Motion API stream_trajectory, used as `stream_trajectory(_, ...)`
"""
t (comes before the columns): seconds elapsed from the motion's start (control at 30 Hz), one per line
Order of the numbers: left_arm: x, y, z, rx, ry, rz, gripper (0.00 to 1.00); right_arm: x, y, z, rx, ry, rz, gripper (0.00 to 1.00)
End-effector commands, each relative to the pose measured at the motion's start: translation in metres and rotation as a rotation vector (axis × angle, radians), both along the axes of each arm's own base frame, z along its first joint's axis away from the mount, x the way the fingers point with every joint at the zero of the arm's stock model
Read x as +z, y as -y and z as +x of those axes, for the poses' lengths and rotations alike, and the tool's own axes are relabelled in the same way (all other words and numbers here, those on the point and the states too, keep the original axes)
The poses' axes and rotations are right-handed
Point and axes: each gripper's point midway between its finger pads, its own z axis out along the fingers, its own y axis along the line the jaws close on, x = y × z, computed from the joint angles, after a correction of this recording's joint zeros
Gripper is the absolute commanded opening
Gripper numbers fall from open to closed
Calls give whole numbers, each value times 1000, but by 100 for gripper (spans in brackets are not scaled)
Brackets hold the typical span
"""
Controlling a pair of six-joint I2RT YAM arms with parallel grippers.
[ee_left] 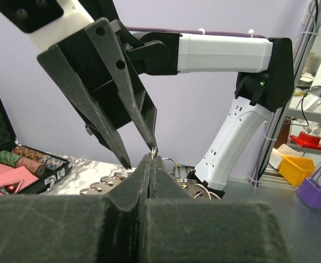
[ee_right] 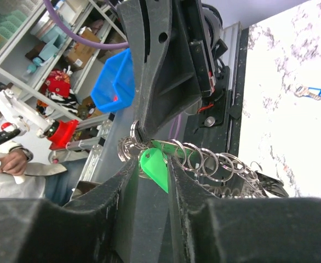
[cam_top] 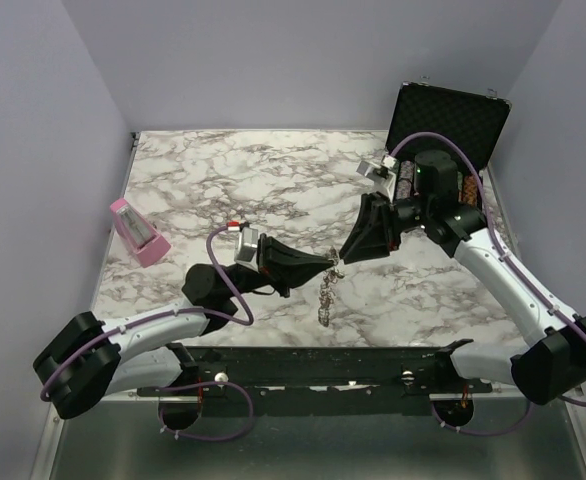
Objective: Put the keys on the keyring
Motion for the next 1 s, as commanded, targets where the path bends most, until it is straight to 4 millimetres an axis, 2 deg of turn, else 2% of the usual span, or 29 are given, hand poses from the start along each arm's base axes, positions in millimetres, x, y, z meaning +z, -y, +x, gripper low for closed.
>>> stream_trajectory(0.0, 17, -12, -12, -6, 78, -59, 0, 20, 4, -6, 35, 71, 40, 38)
stream_trajectory(0.2, 16, -8, -8, -5, 55, -58, 0, 16, 0, -5, 28, 87, 27, 39)
stream_trajectory(0.67, 23, -4, 1, 12, 3, -101, 0, -2, -9, 1, -22, 184, -36, 31)
stream_trajectory(0.8, 22, -4, 2, 18, -5, -104, 0, -6, -11, 1, -25, 196, -50, 27)
stream_trajectory(0.97, 21, -3, 3, 23, -14, -99, 0, -6, -12, 2, -28, 217, -55, 7)
